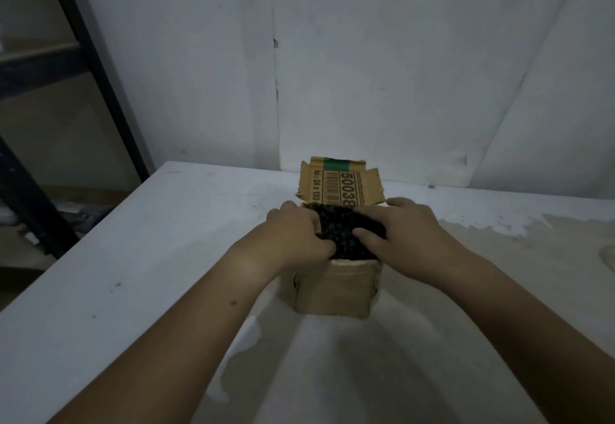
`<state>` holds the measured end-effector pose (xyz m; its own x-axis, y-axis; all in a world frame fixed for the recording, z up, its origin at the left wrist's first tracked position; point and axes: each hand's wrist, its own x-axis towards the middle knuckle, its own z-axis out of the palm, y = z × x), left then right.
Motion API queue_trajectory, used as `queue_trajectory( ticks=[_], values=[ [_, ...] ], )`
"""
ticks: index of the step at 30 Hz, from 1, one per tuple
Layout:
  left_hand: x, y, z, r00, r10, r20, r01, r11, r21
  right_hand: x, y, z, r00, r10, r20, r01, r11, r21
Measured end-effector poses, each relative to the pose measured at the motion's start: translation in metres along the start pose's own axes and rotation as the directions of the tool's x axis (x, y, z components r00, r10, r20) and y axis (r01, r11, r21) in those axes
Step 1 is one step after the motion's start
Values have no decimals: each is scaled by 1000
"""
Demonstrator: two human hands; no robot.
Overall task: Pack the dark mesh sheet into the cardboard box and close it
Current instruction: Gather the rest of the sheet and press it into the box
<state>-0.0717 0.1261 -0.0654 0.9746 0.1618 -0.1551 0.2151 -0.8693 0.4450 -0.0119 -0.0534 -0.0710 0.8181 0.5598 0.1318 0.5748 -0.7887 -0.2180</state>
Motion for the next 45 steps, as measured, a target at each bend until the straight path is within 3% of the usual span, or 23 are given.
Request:
queue_trajectory(
  ticks=[5,7,10,12,15,18,22,24,27,30,35,41,45],
  values=[
    [-7,-30,-4,991,131,-27,-134,960,-248,17,6,-12,946,15,324,-45,995,85],
    [-8,-36,-3,986,167,-16,-166,958,-233,19,6,-15,905,47,423,-95,991,92],
    [-2,-35,-4,989,143,33,-136,978,-160,24,1,-10,884,28,467,11,997,-81],
    [5,-30,-8,990,113,83,-110,993,-48,32,-4,-11,863,30,504,23,995,-98],
    [13,-19,-13,982,54,182,-69,995,76,37,-9,-13,812,15,583,-7,1000,-15],
    [15,-8,-13,977,28,209,-63,985,162,33,-8,-13,805,-41,592,6,998,62],
    [17,-7,-15,968,21,251,-59,988,146,33,1,-32,740,-67,669,-169,944,282],
    [16,-11,-16,966,40,255,-73,990,120,39,6,-40,724,-64,687,-125,967,221],
    [13,-19,-14,970,84,226,-96,994,44,50,-3,-41,739,-28,673,24,1000,16],
    [12,-26,-11,974,119,195,-117,993,-21,53,-11,-33,793,9,609,42,997,-69],
    [8,-25,-11,973,117,198,-121,993,9,35,-1,-28,879,-32,477,24,999,23],
    [8,-25,-16,969,98,227,-107,994,27,5,-17,-52,947,-205,248,171,973,152],
    [9,-25,-18,969,97,229,-105,994,22,-22,-39,-30,936,-283,208,312,942,-121]
  ],
)
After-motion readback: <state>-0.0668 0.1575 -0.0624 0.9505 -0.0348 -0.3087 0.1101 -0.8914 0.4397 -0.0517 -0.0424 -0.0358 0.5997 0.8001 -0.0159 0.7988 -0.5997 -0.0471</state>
